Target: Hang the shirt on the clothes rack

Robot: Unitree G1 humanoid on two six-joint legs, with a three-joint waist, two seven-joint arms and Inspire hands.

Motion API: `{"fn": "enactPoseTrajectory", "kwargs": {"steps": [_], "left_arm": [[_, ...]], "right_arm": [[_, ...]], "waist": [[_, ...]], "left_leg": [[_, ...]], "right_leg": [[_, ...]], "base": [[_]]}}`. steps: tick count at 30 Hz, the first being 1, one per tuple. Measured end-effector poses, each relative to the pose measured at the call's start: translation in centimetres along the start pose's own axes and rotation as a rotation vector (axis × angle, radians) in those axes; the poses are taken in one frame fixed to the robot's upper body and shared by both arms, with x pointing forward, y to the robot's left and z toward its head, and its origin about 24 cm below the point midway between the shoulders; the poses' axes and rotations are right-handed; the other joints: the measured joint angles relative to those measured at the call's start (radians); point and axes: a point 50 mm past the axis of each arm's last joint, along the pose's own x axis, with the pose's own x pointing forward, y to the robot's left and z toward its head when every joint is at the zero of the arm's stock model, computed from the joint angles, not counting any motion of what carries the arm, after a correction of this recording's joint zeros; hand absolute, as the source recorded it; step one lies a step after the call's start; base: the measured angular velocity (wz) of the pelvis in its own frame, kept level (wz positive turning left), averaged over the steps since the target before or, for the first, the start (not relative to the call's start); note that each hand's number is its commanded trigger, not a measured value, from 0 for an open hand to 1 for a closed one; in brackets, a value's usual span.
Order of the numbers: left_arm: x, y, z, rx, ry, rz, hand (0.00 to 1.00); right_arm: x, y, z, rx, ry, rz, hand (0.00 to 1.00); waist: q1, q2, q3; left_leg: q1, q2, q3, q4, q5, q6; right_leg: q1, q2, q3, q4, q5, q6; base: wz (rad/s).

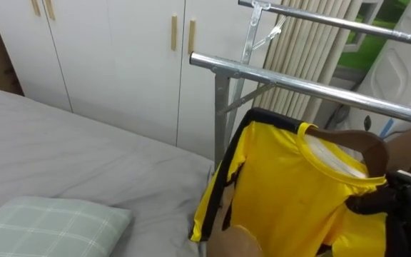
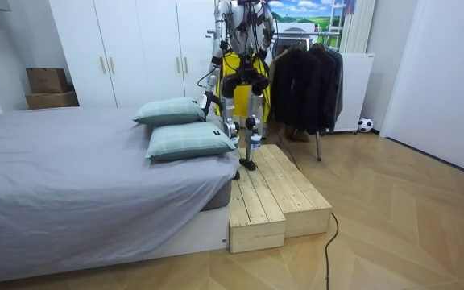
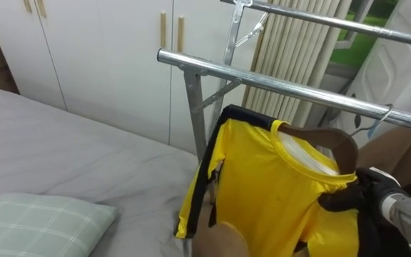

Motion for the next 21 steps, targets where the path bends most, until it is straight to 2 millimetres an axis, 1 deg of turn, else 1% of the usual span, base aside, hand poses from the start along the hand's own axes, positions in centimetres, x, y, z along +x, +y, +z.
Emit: {"fn": "enactPoseTrajectory", "kwargs": {"steps": [11, 19, 21], "left_arm": [[0.05, -0.11, 0.10, 0.000, 0.005, -0.003, 0.00], [0.05, -0.13, 0.05, 0.000, 0.007, -0.007, 0.00], [0.05, -0.15, 0.06, 0.000, 0.007, -0.009, 0.00]], "right_arm": [[-0.01, -0.19, 0.21, -0.029, -0.013, -0.038, 0.00], [-0.03, -0.34, 0.34, -0.051, -0.015, -0.067, 0.00], [-0.03, -0.38, 0.39, -0.057, -0.020, -0.074, 0.00]], "waist": [[-0.001, 0.003, 0.0019], [-0.005, 0.003, 0.0012], [-0.006, 0.004, -0.0001]], "left_leg": [[-0.001, 0.000, 0.004, 0.000, 0.000, 0.000], [-0.005, 0.000, 0.006, 0.000, 0.000, 0.000], [-0.008, 0.000, 0.006, 0.000, 0.000, 0.000]], "right_leg": [[-0.003, 0.000, 0.001, 0.001, 0.000, 0.000], [-0.008, 0.001, 0.004, 0.001, 0.000, 0.000], [-0.012, 0.001, 0.005, 0.002, 0.000, 0.000]], "base": [[0.00], [0.00], [0.00]]}}
